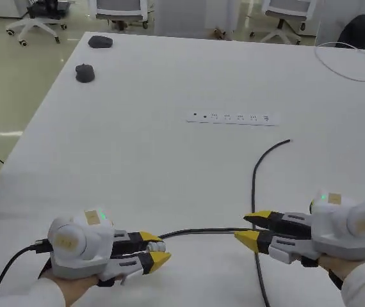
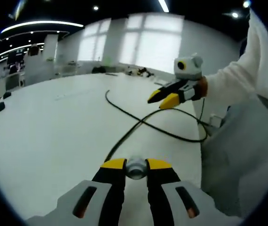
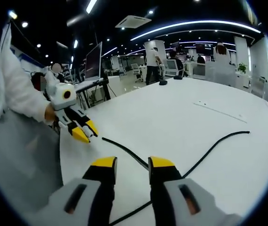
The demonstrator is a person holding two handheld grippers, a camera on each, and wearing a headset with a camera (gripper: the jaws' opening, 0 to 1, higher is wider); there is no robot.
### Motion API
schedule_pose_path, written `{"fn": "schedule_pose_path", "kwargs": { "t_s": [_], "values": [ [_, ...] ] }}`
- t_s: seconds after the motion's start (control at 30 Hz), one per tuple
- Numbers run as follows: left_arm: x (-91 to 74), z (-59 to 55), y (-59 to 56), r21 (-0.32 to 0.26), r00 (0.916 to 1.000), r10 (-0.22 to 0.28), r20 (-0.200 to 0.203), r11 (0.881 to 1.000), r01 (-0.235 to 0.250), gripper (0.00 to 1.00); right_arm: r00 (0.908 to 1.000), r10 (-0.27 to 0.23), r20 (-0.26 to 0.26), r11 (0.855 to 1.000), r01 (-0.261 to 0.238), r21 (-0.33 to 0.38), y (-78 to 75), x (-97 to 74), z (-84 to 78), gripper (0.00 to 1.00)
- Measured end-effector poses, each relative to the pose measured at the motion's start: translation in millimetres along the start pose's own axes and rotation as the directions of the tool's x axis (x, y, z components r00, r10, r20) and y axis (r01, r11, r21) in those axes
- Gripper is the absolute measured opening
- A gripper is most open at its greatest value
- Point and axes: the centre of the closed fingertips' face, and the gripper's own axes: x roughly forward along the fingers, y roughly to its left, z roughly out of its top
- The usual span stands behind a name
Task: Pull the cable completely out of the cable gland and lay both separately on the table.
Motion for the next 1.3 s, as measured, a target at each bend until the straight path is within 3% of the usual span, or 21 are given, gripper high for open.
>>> {"fn": "schedule_pose_path", "kwargs": {
  "t_s": [0.1,0.2,0.5,0.57,0.97,1.1,1.2,1.3],
  "values": [
    [7.6,-13.8,-2.3,0.011,0.9990,-0.010,-0.043,1.000,0.010,0.17,0.9991,-0.036,0.023,0.999,0.035,0.032,-1.9,-12.3,0.9,0.27],
    [10.3,-28.1,-4.9,0.084,0.9939,-0.012,-0.110,0.996,0.021,0.17,0.9963,-0.081,0.029,0.996,0.080,0.048,-7.8,-22.8,-3.7,0.24],
    [11.7,-39.9,3.2,0.070,0.9927,0.042,-0.113,0.997,-0.034,0.17,0.9915,-0.121,0.046,0.987,0.116,0.107,-5.5,-36.7,-14.2,0.24],
    [10.9,-37.2,3.0,0.048,0.9945,0.045,-0.095,0.998,-0.041,0.17,0.9911,-0.124,0.050,0.986,0.117,0.114,-4.8,-37.0,-15.3,0.24],
    [3.1,-33.7,5.2,0.045,0.9941,0.061,-0.089,0.997,-0.057,0.19,0.9889,-0.129,0.074,0.984,0.119,0.130,-0.8,-40.9,-8.9,0.25],
    [-12.3,-21.7,6.3,0.043,0.9944,0.081,-0.068,0.996,-0.078,0.22,0.9903,-0.115,0.079,0.984,0.103,0.143,4.6,-42.7,-7.0,0.29],
    [-30.9,-9.0,12.5,-0.001,0.9949,0.100,-0.013,0.995,-0.100,0.31,0.9916,-0.100,0.082,0.982,0.085,0.168,9.1,-44.8,-6.8,0.32],
    [-48.7,-5.1,19.6,0.004,0.9920,0.125,-0.015,0.992,-0.125,0.31,0.9930,-0.089,0.077,0.983,0.075,0.167,14.4,-47.4,-7.2,0.34]
  ]
}}
